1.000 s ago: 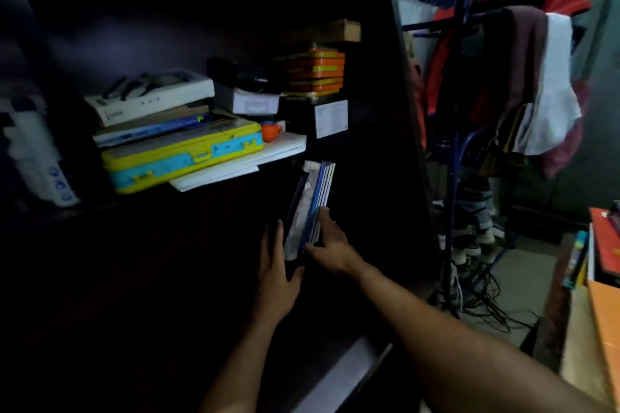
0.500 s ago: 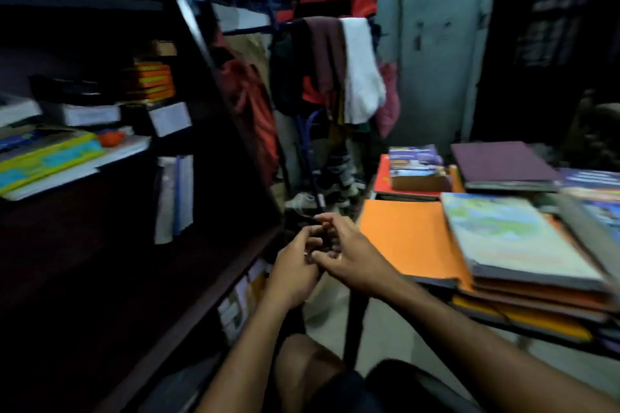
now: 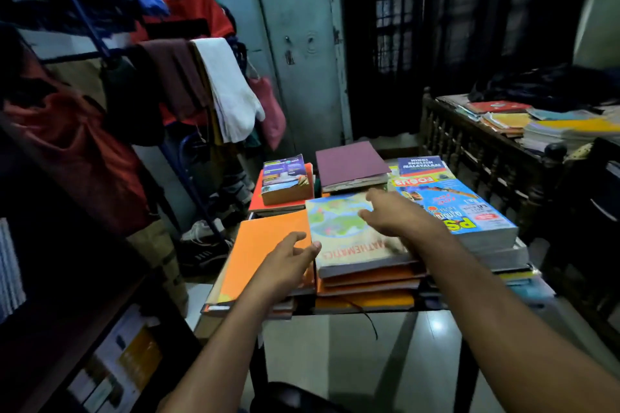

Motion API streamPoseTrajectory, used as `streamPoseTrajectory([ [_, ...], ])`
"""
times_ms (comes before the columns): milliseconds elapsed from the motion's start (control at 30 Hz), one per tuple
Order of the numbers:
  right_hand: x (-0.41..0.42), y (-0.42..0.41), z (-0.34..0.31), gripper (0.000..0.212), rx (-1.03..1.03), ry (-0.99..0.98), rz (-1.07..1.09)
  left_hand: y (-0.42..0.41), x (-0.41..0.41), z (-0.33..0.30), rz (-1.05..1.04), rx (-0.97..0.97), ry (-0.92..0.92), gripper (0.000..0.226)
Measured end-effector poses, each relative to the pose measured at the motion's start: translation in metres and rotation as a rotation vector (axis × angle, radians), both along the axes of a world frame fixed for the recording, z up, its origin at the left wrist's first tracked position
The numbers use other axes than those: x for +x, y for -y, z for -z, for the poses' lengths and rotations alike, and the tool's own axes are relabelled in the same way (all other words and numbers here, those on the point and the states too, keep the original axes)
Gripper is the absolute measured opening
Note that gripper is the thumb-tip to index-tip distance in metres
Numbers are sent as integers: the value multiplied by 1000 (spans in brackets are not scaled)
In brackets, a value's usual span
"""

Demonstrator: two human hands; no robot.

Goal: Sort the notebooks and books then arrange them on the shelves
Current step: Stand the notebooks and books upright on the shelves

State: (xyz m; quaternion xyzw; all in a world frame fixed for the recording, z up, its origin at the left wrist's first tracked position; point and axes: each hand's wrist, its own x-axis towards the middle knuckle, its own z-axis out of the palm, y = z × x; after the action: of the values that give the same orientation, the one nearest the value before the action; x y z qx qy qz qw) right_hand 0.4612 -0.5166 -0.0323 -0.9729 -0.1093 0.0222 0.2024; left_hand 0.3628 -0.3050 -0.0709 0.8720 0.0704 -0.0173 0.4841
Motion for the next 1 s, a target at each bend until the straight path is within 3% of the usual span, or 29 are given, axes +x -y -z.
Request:
streamPoseTrajectory([
  [167,4,-14,16,57,-54,-161,71,24,21,1,-18,-114,-119,67],
  [333,8,-23,29,82,-150,-132,106,34,33,6,-115,-271,-78,79],
  [467,-5,-38,24,77,-165,-155,18,26,36,4,-234,-300,-85,49],
  [600,-4,-39,21,65,-124,-172,-22,10,32,-4,-313,-368,-203,48],
  [833,12,-17,35,84,-32,-291,109,27,36,2,-260,-362,-171,47],
  [1000,12,-14,30,89,-17,-287,81,36,42,3,-194,-291,-131,39],
])
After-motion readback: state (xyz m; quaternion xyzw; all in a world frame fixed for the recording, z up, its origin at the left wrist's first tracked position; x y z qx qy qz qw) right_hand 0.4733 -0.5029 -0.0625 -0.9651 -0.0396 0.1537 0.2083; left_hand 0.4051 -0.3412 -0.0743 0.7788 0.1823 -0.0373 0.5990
